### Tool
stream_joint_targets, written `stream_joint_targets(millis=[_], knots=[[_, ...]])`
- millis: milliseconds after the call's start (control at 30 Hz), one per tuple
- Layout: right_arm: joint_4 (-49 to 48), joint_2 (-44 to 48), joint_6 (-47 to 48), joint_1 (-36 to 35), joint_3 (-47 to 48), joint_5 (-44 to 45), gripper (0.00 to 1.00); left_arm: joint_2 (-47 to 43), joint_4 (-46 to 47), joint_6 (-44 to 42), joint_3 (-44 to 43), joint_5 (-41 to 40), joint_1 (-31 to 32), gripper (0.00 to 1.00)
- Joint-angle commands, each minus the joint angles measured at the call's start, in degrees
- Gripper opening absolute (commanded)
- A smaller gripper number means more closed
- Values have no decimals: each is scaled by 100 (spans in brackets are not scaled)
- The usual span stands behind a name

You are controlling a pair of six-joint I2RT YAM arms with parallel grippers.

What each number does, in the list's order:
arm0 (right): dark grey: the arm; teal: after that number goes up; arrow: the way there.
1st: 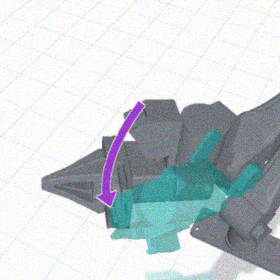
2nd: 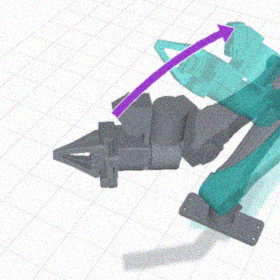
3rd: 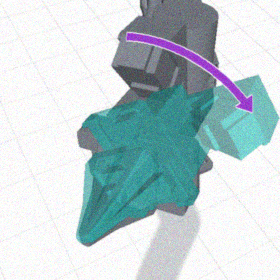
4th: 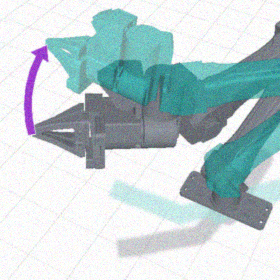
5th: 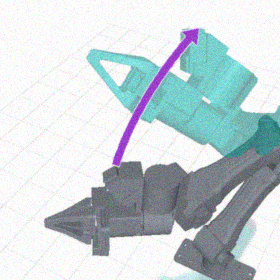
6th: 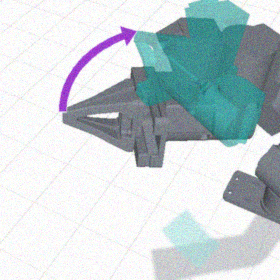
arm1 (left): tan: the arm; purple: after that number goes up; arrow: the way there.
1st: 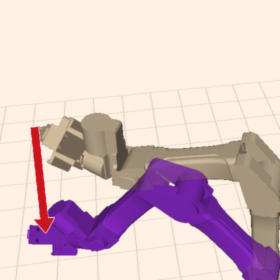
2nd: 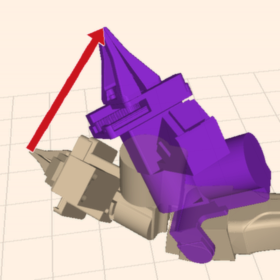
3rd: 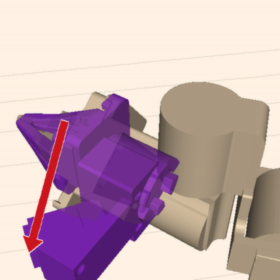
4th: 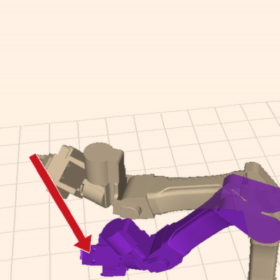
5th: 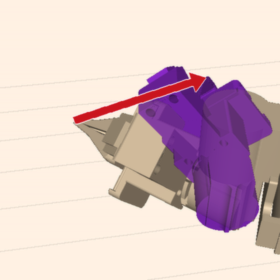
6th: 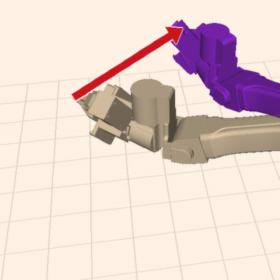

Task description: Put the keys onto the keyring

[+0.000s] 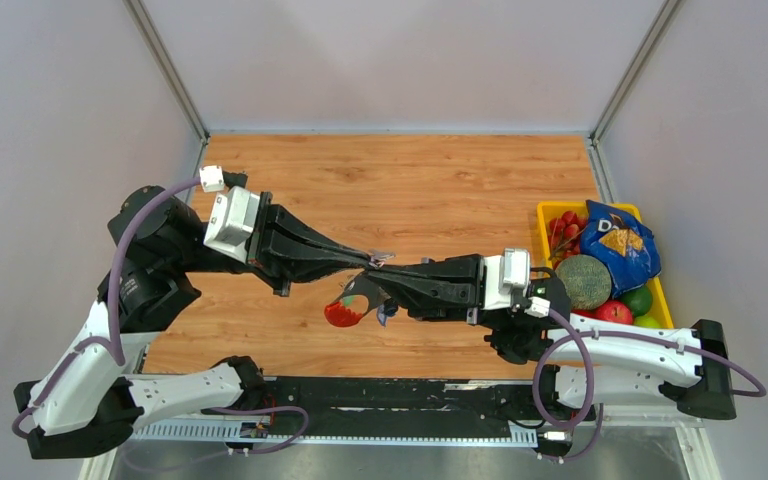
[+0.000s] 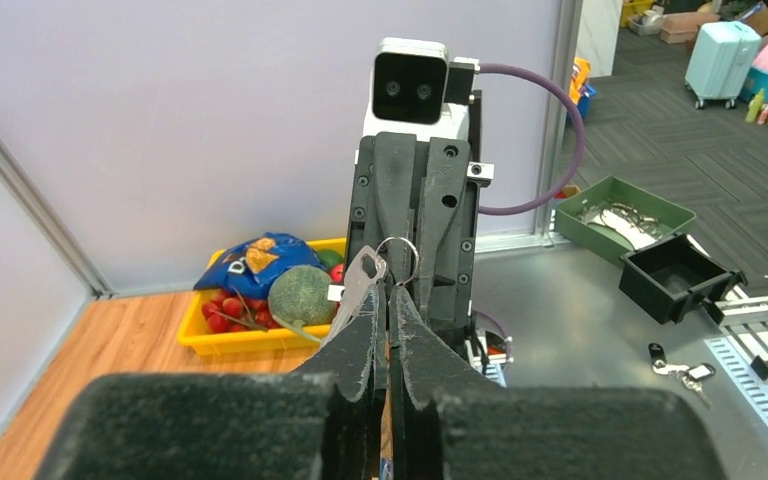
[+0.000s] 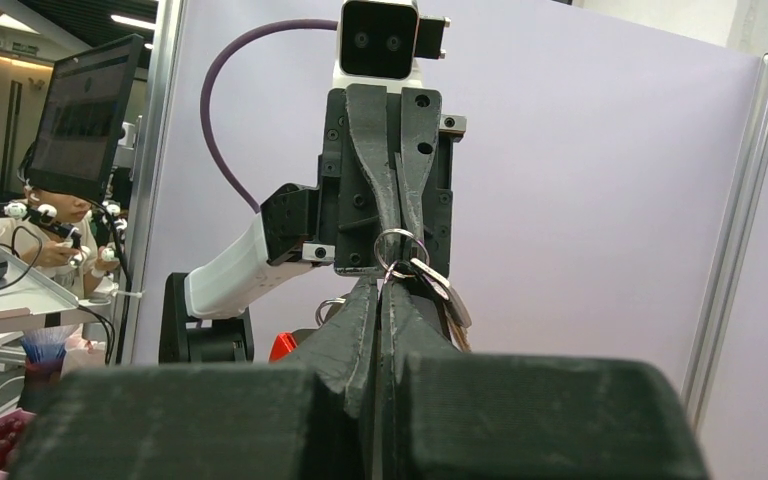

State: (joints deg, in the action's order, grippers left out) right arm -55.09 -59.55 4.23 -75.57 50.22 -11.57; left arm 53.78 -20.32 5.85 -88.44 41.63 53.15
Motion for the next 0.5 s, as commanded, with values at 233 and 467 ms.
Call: stream_joint_targets(millis=[233, 467], knots=[[-274, 46, 128, -2, 298, 280, 0, 25, -82, 101, 51, 155, 25, 21], [-309, 62, 204, -2, 258, 380, 0, -16, -66, 110, 43, 113, 29, 26]])
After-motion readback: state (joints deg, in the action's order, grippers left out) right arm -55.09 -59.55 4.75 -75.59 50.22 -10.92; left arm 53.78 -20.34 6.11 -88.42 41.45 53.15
